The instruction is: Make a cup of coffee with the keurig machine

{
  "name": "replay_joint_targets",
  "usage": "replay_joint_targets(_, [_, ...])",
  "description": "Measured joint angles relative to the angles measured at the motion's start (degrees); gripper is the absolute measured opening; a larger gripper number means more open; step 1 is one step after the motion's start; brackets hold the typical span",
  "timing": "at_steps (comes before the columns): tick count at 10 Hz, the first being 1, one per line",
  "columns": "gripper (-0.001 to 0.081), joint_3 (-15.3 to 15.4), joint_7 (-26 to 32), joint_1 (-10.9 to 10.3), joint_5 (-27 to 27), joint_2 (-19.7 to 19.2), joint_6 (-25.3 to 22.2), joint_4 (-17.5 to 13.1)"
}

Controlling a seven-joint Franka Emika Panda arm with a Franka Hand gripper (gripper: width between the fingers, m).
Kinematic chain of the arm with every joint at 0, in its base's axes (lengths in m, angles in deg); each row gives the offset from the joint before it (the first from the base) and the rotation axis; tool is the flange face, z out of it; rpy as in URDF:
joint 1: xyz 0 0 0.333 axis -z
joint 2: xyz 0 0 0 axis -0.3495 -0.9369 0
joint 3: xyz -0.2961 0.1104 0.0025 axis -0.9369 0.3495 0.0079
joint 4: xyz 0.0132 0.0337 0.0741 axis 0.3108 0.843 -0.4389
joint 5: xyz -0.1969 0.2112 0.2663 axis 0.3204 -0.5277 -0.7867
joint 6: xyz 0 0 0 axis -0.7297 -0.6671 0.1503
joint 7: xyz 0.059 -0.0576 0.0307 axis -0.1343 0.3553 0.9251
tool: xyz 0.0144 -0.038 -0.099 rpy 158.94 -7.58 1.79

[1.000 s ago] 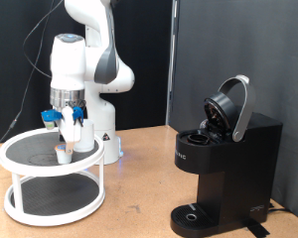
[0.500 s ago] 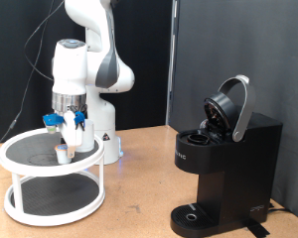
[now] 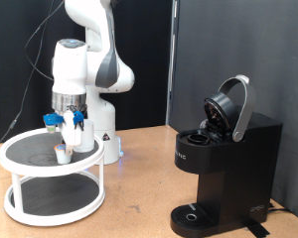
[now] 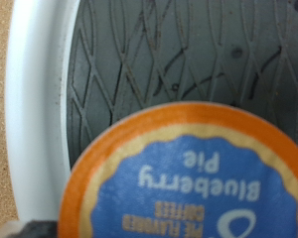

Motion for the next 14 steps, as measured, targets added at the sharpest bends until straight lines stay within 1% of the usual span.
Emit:
replay_joint_targets(1, [0.0382, 0.0, 0.0, 0.0, -0.3, 0.0, -0.6, -0.3])
replay_joint_targets(2, [0.0382, 0.0, 0.0, 0.0, -1.2, 0.0, -2.2, -1.0])
replay_joint_targets(3, [0.0382, 0.0, 0.6, -0.1, -3.0, 0.1, -5.0, -2.5])
replay_joint_targets(5, [0.0382, -0.3, 3.2, -0.1, -6.9, 0.6, -11.1, -6.6])
replay_joint_targets(6, [0.0382, -0.6, 4.4, -0.1, -7.9, 0.9, -13.9, -8.8])
replay_joint_targets(8, [0.0382, -0.9, 6.4, -0.1, -8.1, 1.0, -18.6, -12.4])
replay_joint_targets(9, [0.0382, -0.9, 6.3, -0.1, -8.1, 0.9, -18.2, -12.2])
replay_joint_targets(10, [0.0382, -0.9, 6.3, -0.1, -9.2, 0.9, -18.1, -12.2])
replay_joint_targets(11, [0.0382, -1.0, 6.6, -0.3, -12.1, 1.0, -18.3, -12.5])
replay_joint_targets(12, [0.0382, -1.0, 7.9, -1.0, -16.9, 1.2, -18.7, -13.4])
replay_joint_targets(14, [0.0382, -1.3, 10.4, -3.0, -27.7, 1.8, -23.0, -16.5])
